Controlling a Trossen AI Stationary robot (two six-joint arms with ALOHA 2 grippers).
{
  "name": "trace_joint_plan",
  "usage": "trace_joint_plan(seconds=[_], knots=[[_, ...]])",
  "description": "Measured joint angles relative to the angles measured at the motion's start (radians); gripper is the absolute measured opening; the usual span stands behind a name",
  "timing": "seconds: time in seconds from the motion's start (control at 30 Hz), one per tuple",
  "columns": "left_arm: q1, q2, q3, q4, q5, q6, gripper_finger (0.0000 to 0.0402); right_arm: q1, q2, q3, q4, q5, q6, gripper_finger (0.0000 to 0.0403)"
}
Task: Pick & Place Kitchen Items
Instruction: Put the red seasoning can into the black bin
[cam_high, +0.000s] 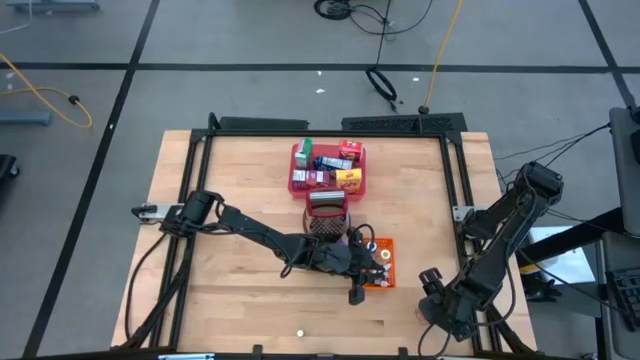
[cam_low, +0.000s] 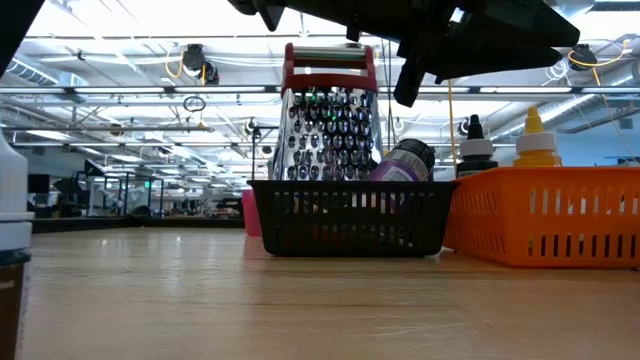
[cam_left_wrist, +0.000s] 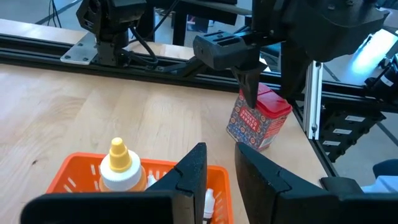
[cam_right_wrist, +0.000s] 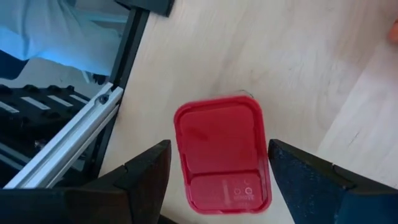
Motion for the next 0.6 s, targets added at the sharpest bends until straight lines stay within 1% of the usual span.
trace_joint_plan(seconds=[0.07,0.17,0.23,0.33,0.43,0.57,0.6], knots=[[0.0,0.0,0.0,0.0,0.0,0.0,0.0085,0.005,0.001,-0.016,0.025,0.004,0.0,0.0265],[0.0,0.0,0.0,-0.002,0.0,0.0,0.0085,0.012,0.002,-0.075,0.084,-0.003,0.016,0.0265],[0.0,0.0,0.0,-0.004,0.0,0.0,0.0085,0.011,0.003,-0.111,0.125,-0.023,0.032,0.0265],[0.0,0.0,0.0,-0.006,0.0,0.0,0.0085,0.01,0.003,-0.144,0.135,-0.027,0.044,0.0263],[0.0,0.0,0.0,-0.008,0.0,0.0,0.0085,0.01,0.003,-0.151,0.134,-0.022,0.045,0.0244],[0.0,0.0,0.0,-0.008,0.0,0.0,0.0085,0.01,0.002,-0.151,0.15,-0.022,0.022,0.0204],[0.0,0.0,0.0,-0.008,0.0,0.0,0.0085,0.01,0.002,-0.151,0.154,-0.022,0.018,0.0202]])
